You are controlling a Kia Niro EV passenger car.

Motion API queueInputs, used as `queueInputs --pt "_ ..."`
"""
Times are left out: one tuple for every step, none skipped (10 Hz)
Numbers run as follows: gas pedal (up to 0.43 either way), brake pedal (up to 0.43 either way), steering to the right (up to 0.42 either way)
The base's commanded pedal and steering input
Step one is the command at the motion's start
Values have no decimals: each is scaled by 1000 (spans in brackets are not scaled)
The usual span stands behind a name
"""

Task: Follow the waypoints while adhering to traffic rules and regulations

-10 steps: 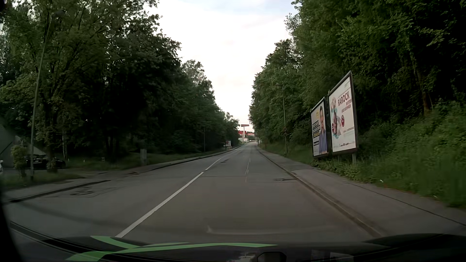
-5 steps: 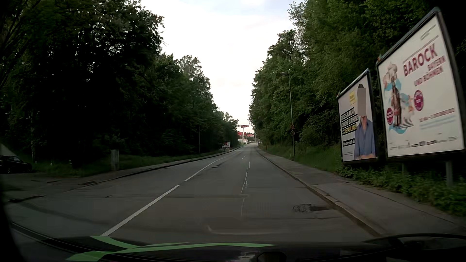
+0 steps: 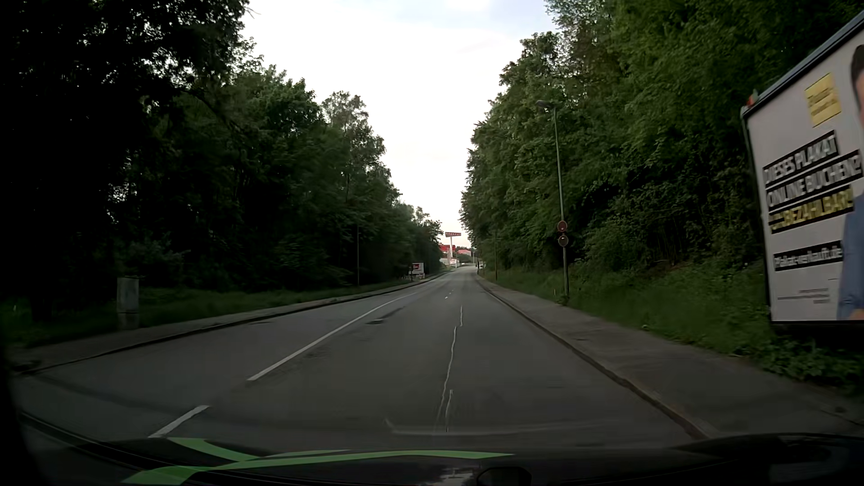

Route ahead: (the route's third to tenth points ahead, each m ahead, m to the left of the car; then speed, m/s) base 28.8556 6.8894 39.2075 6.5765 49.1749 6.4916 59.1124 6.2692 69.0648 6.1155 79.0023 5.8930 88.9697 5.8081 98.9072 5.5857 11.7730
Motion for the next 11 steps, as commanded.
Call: queueInputs --pt "138 0 -1" --pt "130 0 -2" --pt "118 0 -2" --pt "118 0 -2" --pt "118 0 -2" --pt "110 0 -2" --pt "98 0 -2" --pt "98 0 -3" --pt "98 0 -3" --pt "118 0 -3" --pt "150 0 -3"
